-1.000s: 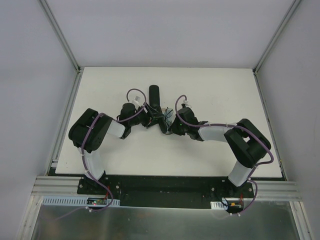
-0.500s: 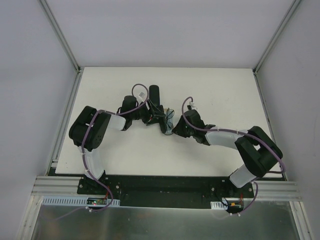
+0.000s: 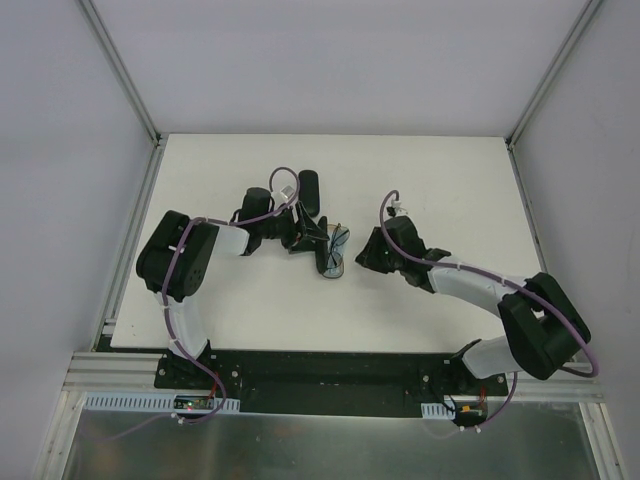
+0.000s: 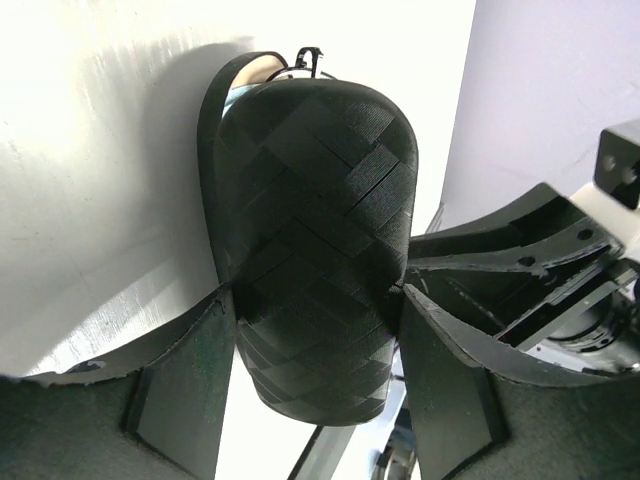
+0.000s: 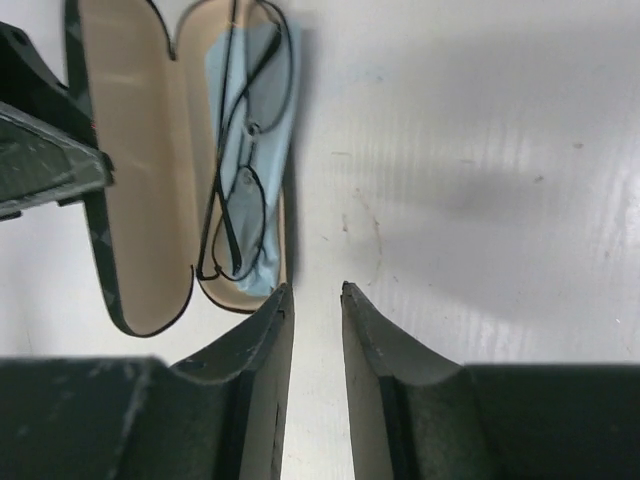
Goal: Organize the sunglasses
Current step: Adjust the sunglasses in the sunglasses case.
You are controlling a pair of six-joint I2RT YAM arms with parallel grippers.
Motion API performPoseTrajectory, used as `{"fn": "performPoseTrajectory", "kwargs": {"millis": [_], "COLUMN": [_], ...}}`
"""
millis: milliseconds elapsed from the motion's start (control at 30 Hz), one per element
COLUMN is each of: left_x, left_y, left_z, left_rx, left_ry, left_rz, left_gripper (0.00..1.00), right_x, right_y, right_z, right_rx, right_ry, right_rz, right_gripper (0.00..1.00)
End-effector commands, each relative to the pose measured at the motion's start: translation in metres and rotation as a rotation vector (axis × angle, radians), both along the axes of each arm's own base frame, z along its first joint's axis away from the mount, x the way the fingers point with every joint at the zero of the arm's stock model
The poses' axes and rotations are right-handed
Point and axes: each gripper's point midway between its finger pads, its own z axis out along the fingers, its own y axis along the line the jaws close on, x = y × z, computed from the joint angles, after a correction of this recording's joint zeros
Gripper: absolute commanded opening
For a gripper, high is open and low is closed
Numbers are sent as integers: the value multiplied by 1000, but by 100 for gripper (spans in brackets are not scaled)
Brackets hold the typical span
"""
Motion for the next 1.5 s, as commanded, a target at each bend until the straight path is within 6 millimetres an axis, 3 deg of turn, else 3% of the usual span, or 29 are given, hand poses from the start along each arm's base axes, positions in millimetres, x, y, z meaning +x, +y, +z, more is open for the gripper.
{"fn": "performPoseTrajectory", "kwargs": {"millis": [0, 233, 400, 967, 1467], "left_x": [-15, -22, -24, -25, -30], "left_y": [2, -3, -4, -3, -8], "left_z": [7, 4, 6, 16, 23], "left_rx": [-14, -41, -53, -66, -58], "left_ry": [-45, -85, -118, -166, -206], "left_rz": [-81, -115, -125, -105, -115], "left_gripper": [50, 49, 49, 44, 43], "right_x": [11, 27, 40, 40, 39], "right_y": [23, 48, 58, 72, 80], "right_z": [32, 32, 16, -11, -11], "right_rx": [41, 104, 124, 191, 178], "right_ry": [-53, 3, 75, 153, 138], "right_rz": [118, 174, 150, 111, 122], "right_gripper": [29, 29, 28, 28, 27]}}
